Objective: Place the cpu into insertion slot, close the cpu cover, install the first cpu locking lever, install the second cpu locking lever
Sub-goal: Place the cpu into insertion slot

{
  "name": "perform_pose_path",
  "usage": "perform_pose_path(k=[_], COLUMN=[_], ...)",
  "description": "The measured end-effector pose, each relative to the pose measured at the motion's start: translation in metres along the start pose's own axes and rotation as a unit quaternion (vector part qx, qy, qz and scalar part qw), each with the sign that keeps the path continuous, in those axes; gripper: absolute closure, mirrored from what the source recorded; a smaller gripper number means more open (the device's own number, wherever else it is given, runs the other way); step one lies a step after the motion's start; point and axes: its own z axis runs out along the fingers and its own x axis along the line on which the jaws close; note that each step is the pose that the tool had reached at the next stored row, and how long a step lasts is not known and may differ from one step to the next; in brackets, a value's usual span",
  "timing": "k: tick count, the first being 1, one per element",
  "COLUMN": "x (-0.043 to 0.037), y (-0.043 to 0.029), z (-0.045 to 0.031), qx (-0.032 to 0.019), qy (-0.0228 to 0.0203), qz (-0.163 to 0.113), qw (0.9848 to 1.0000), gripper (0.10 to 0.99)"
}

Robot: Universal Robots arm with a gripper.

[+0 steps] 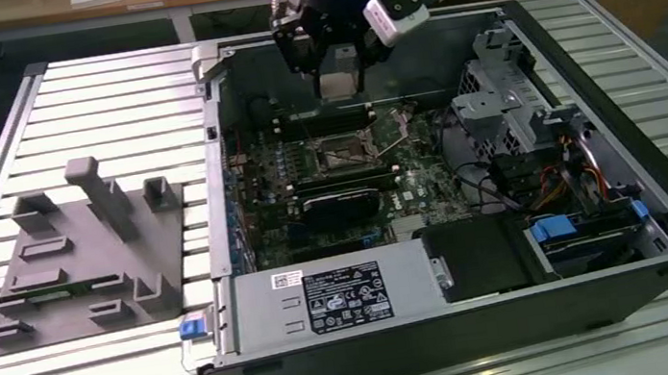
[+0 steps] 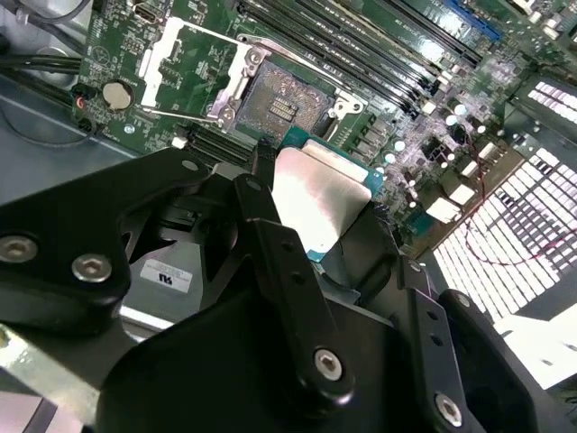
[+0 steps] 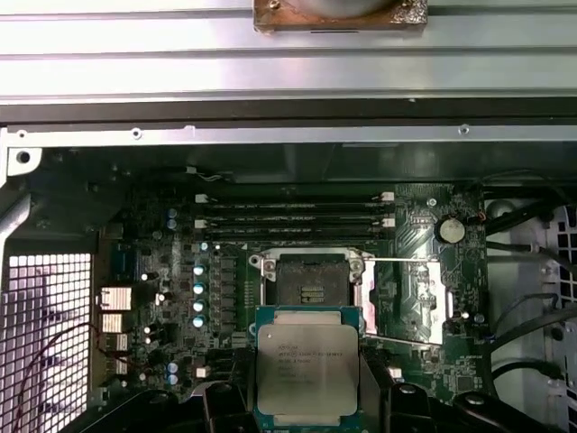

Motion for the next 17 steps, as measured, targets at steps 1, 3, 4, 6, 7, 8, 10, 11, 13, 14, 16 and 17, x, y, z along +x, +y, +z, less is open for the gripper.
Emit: perform_pose_path(k=[1, 3, 4, 6, 7, 8, 10, 11, 13, 14, 16, 17], x=[-0.0005, -0.0014, -0.0019, -0.0031, -0.0039, -0.0047, -0.0062, -0.0067, -0.0076, -0.0082, -0.0093, -0.0096], y=[0.0001, 0.0002, 0.0003, 0.0004, 0.0005, 0.0007, 0.0008, 0.0007, 0.0004, 0.0002, -0.0001, -0.0002], z=[0.0020, 0.0056, 0.0074, 0.0110, 0.0128, 0.0146, 0.0183, 0.0201, 0.0236, 0.0255, 0.0294, 0.0311], qx=[0.0000, 0.0000, 0.0000, 0.0000, 0.0000, 0.0001, 0.0004, 0.0005, 0.0005, 0.0005, 0.0005, 0.0005], qy=[0.0000, 0.0000, 0.0000, 0.0000, 0.0000, 0.0000, 0.0000, 0.0000, 0.0000, 0.0000, 0.0000, 0.0000], qz=[0.000, 0.000, 0.000, 0.000, 0.000, 0.000, 0.000, 0.000, 0.000, 0.000, 0.000, 0.000], qw=[1.0000, 1.0000, 1.0000, 1.0000, 1.0000, 1.0000, 1.0000, 1.0000, 1.0000, 1.0000, 1.0000, 1.0000], gripper=[0.545, 0.545, 0.545, 0.545, 0.545, 0.545, 0.545, 0.545, 0.545, 0.545, 0.545, 0.545])
